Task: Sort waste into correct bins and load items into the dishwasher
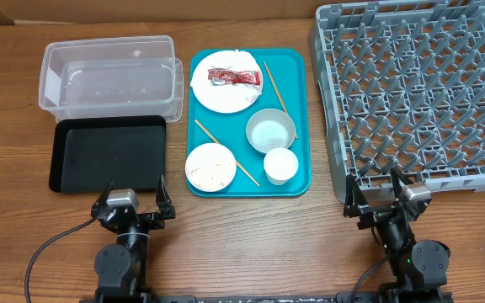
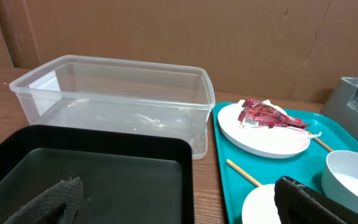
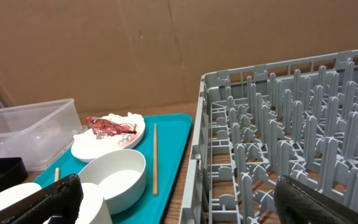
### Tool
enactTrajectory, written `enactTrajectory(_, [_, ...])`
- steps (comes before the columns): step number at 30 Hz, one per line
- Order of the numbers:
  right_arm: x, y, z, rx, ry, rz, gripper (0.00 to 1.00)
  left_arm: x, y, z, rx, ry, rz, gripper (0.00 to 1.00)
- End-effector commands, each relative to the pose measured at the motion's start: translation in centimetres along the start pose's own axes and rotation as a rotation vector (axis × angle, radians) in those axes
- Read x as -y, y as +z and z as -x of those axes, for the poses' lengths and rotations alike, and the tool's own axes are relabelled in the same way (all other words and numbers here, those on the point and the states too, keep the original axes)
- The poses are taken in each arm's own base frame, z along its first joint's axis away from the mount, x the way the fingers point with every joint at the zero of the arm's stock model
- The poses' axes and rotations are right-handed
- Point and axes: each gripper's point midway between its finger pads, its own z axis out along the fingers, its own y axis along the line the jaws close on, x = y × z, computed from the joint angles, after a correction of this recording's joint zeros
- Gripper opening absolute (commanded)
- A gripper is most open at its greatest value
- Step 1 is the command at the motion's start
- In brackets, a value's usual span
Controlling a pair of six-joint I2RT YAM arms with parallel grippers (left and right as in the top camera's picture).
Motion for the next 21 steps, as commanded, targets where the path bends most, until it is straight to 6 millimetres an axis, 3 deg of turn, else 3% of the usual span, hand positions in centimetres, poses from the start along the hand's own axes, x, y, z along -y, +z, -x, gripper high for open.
enactTrajectory(1, [0.08,0.01,-0.14,0.006,0.000,-0.005,1.00,-0.06,-0.02,0.05,0.006,0.018,0.000,1.00])
enactTrajectory(21, [0.23,0.00,0.55,0.034,-0.012,-0.016,1.00,-0.07,-0.02,0.07,0.007,0.018,0.000,1.00])
